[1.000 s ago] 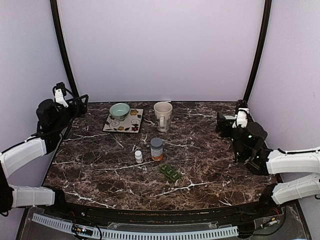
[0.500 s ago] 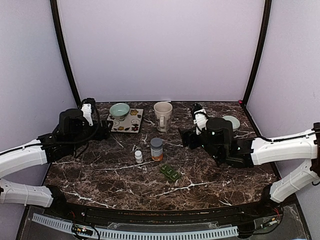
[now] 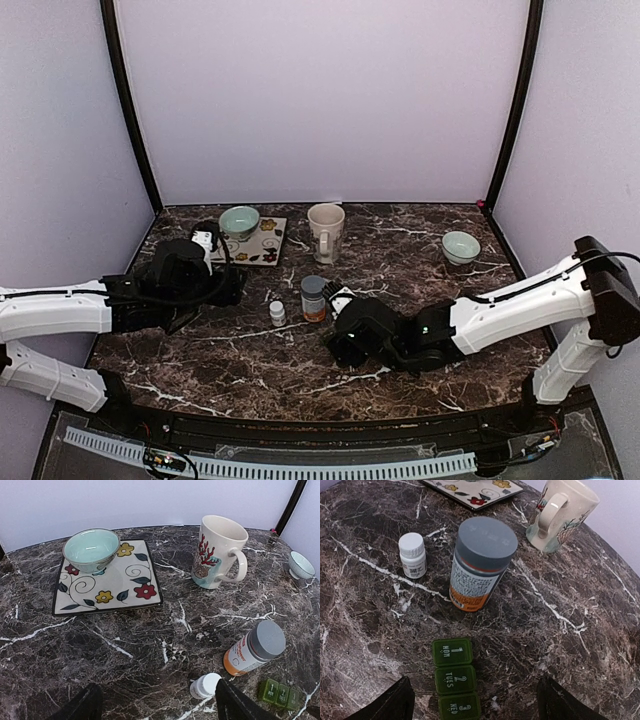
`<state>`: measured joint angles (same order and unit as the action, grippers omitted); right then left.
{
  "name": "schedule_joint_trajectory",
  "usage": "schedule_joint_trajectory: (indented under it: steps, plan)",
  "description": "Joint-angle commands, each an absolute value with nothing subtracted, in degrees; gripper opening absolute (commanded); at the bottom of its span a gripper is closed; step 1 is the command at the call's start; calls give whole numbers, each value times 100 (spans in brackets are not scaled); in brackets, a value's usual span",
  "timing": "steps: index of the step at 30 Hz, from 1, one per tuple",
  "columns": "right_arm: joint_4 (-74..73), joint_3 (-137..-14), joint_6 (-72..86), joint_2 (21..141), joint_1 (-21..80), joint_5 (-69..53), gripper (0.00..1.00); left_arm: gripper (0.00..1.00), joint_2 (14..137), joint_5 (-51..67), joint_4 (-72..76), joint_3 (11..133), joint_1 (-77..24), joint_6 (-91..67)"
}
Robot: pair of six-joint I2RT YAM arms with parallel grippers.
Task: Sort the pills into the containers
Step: Pick up the pill container from the center of the board.
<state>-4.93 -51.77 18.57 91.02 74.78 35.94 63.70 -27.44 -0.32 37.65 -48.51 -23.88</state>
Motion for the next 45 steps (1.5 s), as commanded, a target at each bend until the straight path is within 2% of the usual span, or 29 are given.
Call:
schedule_joint_trajectory:
  steps: [1, 14, 22, 40, 45]
  plan:
    - [-826, -5403, 2101, 9434, 7528, 3421, 85, 79, 6248, -2619, 129, 3606, -4869, -2455]
    - [-485, -5024, 1982, 9317, 6975, 1795, 87, 78, 6479, -2126, 274, 3668, -4869, -2280]
    - [-425, -4944, 1676, 9374, 6772, 1424, 87, 78, 6703, -1996, 264, 3826, -4869, -2320]
    - [-302, -4875, 1604, 9730, 6680, 1134, 73, 78, 6742, -1934, 158, 3890, -4869, -2435]
    - [-337, -4887, 1600, 9835, 6670, 1109, 65, 78, 6696, -1920, 149, 3826, -4870, -2435]
